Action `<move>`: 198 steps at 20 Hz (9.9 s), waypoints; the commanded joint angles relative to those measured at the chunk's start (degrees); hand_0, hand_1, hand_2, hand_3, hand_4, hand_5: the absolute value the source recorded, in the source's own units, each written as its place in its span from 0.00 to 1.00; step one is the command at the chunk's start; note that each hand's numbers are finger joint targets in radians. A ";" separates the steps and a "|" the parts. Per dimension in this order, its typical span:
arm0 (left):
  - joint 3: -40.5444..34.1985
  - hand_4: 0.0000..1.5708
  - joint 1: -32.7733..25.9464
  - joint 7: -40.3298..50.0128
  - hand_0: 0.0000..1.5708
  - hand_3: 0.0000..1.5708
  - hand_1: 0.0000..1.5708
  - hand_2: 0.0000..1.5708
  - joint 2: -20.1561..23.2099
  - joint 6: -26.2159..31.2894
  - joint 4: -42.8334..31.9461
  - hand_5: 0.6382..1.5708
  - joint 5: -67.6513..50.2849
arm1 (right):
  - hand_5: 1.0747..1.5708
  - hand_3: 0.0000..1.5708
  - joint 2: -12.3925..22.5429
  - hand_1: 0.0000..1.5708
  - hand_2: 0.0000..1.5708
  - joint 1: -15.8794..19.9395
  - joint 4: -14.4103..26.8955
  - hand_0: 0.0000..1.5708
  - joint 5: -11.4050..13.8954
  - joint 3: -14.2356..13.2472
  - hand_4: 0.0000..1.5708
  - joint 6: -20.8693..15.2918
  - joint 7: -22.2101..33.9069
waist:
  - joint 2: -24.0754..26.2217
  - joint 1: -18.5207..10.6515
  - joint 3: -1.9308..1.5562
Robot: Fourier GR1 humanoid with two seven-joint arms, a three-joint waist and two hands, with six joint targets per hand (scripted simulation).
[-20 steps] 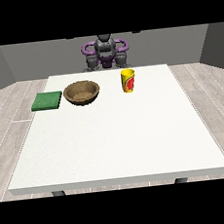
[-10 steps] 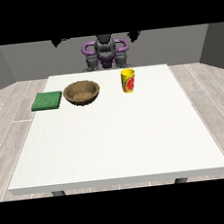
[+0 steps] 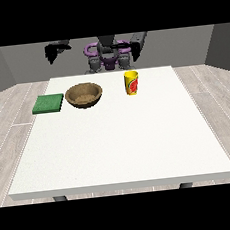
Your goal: Pick the cup and pour the ball into the bowl, then pick the bowl and place it on the pad
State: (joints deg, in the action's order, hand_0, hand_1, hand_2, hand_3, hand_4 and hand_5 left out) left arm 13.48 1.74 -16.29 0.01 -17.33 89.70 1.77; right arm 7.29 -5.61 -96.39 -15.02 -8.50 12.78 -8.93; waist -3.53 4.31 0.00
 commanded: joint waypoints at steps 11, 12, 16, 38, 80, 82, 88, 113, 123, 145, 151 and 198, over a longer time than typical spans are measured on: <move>-10.23 0.00 12.95 -14.91 0.00 0.00 0.00 0.00 0.47 1.98 -24.09 0.87 -1.00 | 1.00 0.00 5.82 0.00 0.00 6.25 14.78 0.00 -1.11 -7.21 0.16 8.75 -11.47 | -5.18 0.60 -0.01; -11.25 0.00 16.09 -12.65 0.00 0.00 0.00 0.00 0.04 -0.29 -26.06 0.87 -0.90 | 1.00 0.00 5.74 0.00 0.00 6.81 15.06 0.00 -0.79 -7.10 0.17 7.43 -8.88 | -3.65 1.00 0.00; -16.27 0.00 15.76 -25.93 0.00 0.00 0.00 0.00 0.06 -0.13 -35.58 0.92 -2.61 | 1.00 0.00 6.48 0.00 0.00 6.71 8.75 0.00 -3.08 -6.80 0.15 8.82 -6.57 | -7.73 4.64 0.05; -0.13 0.77 34.29 2.99 0.85 1.00 0.85 1.00 3.62 -27.51 -52.67 0.98 25.89 | 1.00 0.00 15.78 0.00 0.00 11.93 22.56 0.00 -8.64 -12.15 0.35 14.14 2.03 | 4.29 4.36 -0.21; 17.78 0.78 41.31 44.60 0.65 0.78 0.65 0.98 3.90 -12.82 -37.66 0.99 51.24 | 1.00 0.00 15.07 0.00 0.00 16.98 36.21 0.00 -4.82 -13.37 0.45 9.95 0.59 | 4.11 -5.01 0.26; 13.62 0.81 40.69 39.51 0.70 0.63 0.70 0.83 2.65 -15.10 -32.53 1.00 44.04 | 1.00 0.00 15.01 0.00 0.00 18.32 36.92 0.00 -5.23 -14.07 0.46 8.87 0.76 | 1.25 -7.70 0.39; 0.91 0.26 41.18 33.05 0.00 0.00 0.00 0.00 0.04 -15.27 -15.34 0.92 18.12 | 1.00 0.00 12.87 0.00 0.00 19.59 37.08 0.00 -5.48 -14.27 0.45 6.68 -0.01 | -3.88 -10.48 0.99; -35.87 0.17 36.09 24.51 0.00 0.00 0.00 0.00 32.06 35.45 -16.44 0.93 -28.62 | 1.00 0.00 4.72 0.00 0.00 26.98 50.38 0.00 -1.43 -12.80 0.00 -3.14 -12.09 | -10.60 -16.46 -0.03; -40.40 0.16 39.15 24.55 0.00 0.00 0.00 0.00 38.45 36.33 -19.07 0.93 -30.45 | 0.93 0.00 2.39 0.00 0.00 31.19 53.94 0.00 -2.57 -11.88 0.20 -2.17 -10.74 | -13.87 -14.37 -0.01; -44.82 0.46 32.33 22.78 0.00 0.00 0.00 0.00 42.39 40.62 -26.95 1.00 -32.43 | 0.92 1.00 15.44 1.00 1.00 34.29 47.79 1.00 0.46 -12.91 0.66 -12.69 13.71 | -7.39 -11.01 0.00; -46.43 0.45 30.57 18.36 0.00 0.00 0.00 0.00 44.81 43.35 -32.28 0.99 -31.50 | 1.00 1.00 20.20 1.00 1.00 35.01 45.56 1.00 5.87 -9.16 0.62 -13.04 15.14 | -7.99 -7.92 0.03; -50.07 0.41 25.39 19.73 0.00 0.00 0.00 0.00 50.45 41.19 -24.19 0.97 -38.05 | 0.93 0.33 37.53 0.43 0.19 42.72 76.03 0.43 5.19 -17.19 0.00 -1.29 3.72 | -15.85 -8.80 -0.06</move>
State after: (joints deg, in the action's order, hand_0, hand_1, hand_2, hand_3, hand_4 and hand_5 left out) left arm -36.34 27.12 2.11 49.17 22.94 65.41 -35.09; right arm 42.57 36.75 -21.58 -9.97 -25.35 12.28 -6.90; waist -18.86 -3.16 -0.03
